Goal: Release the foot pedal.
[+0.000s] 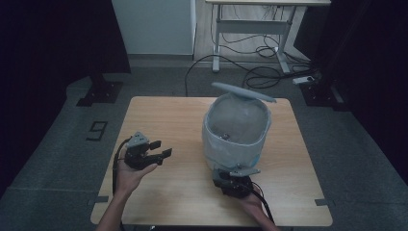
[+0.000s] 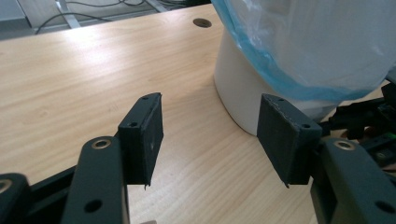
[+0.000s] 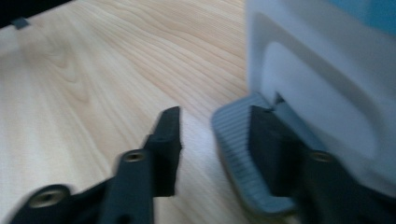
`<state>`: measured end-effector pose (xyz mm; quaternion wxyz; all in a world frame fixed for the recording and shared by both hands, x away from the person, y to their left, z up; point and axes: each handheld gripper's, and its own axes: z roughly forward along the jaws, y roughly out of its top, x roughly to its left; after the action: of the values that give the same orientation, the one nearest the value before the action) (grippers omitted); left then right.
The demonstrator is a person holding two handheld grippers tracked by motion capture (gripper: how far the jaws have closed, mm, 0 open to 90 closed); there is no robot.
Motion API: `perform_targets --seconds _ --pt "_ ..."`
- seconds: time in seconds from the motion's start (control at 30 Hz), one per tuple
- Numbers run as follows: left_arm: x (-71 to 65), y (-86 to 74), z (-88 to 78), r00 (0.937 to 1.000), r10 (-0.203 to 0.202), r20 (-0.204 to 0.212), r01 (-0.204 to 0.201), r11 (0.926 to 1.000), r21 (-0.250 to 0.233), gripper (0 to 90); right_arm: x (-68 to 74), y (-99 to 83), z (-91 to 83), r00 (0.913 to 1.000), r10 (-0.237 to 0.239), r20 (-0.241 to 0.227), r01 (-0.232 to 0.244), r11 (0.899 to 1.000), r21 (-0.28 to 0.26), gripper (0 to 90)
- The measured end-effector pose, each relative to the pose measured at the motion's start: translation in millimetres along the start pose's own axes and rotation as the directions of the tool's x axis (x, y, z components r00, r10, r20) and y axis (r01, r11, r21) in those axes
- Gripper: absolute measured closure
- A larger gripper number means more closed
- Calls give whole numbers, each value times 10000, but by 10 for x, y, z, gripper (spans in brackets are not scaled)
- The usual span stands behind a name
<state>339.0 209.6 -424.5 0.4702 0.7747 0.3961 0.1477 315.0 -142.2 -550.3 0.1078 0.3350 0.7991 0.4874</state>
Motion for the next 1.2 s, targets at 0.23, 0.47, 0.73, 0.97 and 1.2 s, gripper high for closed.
perform_targets --seconds 0.23,0.47,0.73,0.97,1.2 --pt "4 -135 11 9998 -168 71 168 9998 52 411 83 27 -83 9992 -289 270 302 9984 -474 362" --pt "-1 -249 18 9996 -261 86 261 9997 39 412 54 21 -199 9992 -108 382 133 9978 -644 358" --pt "-36 -408 28 9997 -209 109 208 9997 139 413 24 16 -386 9992 -134 383 162 9970 -761 364" --pt "-39 -542 30 9996 -265 93 263 9994 223 413 -13 -2 -554 9989 -67 457 110 9954 -948 362" --pt "-22 -677 95 9990 -434 135 427 9982 427 412 -125 -71 -741 9952 215 953 -118 9948 -1014 361"
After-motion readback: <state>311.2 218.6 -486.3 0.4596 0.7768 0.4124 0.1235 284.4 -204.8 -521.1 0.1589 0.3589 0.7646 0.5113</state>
